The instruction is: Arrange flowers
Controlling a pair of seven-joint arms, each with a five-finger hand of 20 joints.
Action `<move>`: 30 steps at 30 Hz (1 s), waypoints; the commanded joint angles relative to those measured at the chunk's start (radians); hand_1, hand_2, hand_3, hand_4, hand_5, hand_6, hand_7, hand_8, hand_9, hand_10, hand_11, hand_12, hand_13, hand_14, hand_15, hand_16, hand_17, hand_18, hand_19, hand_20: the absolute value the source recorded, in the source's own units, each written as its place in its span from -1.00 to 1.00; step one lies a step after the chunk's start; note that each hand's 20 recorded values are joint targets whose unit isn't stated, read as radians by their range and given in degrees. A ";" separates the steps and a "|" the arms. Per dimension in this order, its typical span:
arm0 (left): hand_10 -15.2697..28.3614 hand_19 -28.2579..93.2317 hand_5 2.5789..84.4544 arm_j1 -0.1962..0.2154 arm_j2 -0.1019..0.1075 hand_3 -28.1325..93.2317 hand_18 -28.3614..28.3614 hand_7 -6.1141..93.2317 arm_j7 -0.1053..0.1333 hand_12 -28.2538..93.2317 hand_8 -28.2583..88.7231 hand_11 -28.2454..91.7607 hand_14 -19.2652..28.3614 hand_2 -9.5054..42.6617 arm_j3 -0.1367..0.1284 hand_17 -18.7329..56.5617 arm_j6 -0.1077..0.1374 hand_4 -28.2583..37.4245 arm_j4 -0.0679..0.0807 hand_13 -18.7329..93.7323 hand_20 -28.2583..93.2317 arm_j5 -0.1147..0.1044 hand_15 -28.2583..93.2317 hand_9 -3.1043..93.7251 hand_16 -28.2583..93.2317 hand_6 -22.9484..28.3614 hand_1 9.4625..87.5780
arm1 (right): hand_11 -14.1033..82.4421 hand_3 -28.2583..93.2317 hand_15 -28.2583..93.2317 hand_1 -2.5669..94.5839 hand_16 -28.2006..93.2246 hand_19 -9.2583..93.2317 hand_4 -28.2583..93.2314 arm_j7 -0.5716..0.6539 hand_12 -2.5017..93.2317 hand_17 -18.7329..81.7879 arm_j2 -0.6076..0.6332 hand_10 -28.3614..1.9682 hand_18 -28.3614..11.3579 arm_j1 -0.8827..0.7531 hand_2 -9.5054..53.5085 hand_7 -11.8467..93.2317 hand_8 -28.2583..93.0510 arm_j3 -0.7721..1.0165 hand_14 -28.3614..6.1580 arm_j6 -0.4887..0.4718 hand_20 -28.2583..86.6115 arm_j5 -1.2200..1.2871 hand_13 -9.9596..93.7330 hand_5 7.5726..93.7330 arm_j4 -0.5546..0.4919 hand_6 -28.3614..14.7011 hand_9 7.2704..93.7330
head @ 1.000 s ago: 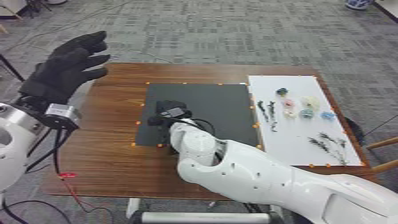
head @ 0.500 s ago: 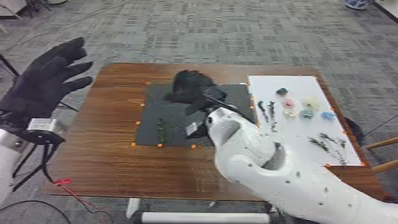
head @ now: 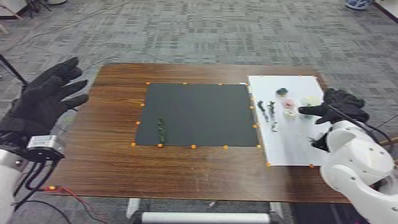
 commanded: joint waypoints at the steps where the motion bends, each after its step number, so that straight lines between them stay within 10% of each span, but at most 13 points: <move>1: 0.05 0.08 -0.66 0.010 -0.015 0.53 0.72 -0.52 0.003 -0.13 -0.66 -0.27 0.27 -0.95 0.010 -0.82 0.003 -1.00 -0.005 -0.59 -0.38 0.003 0.10 -0.68 -0.58 -0.13 -0.56 | 0.04 0.47 0.72 -0.38 0.02 0.69 -1.00 0.041 -0.28 -0.26 0.010 -0.36 -0.84 -0.238 -1.00 -0.43 -0.62 0.131 -0.43 -0.049 0.36 -0.021 -0.07 -0.06 -0.004 -0.27 -0.19; 15: 0.05 0.08 -0.66 0.015 -0.019 0.53 0.72 -0.52 0.005 -0.13 -0.66 -0.27 0.27 -0.94 0.010 -0.82 0.003 -1.00 -0.005 -0.59 -0.38 0.002 0.10 -0.68 -0.58 -0.13 -0.56 | 0.18 0.62 0.71 -0.46 0.01 0.66 -1.00 0.064 -0.21 -0.27 0.009 -0.34 -0.84 -0.390 -1.00 -0.34 -0.63 0.291 -0.42 -0.155 0.35 0.047 -0.05 0.02 -0.020 -0.16 -0.15; 25: 0.05 0.08 -0.65 0.021 -0.024 0.53 0.72 -0.51 0.001 -0.13 -0.66 -0.27 0.27 -0.94 0.008 -0.82 0.010 -1.00 -0.010 -0.59 -0.38 0.001 0.10 -0.68 -0.58 -0.13 -0.57 | 0.34 0.81 0.72 -0.36 0.06 0.75 -1.00 0.001 -0.13 -0.13 0.000 -0.06 -0.75 -0.316 -1.00 0.00 -0.72 0.194 -0.20 -0.136 0.35 0.064 0.23 0.27 0.021 0.23 0.26; 30: 0.05 0.08 -0.65 0.016 -0.019 0.53 0.72 -0.51 0.003 -0.14 -0.67 -0.26 0.27 -0.93 0.008 -0.82 0.014 -1.00 -0.009 -0.59 -0.38 -0.001 0.10 -0.68 -0.58 -0.12 -0.56 | 0.31 0.71 0.74 -0.08 0.17 0.86 -1.00 -0.040 0.10 -0.03 0.016 0.15 -0.73 -0.297 -1.00 0.07 -0.30 0.154 -0.07 -0.021 0.38 0.004 0.34 0.42 0.019 0.33 0.46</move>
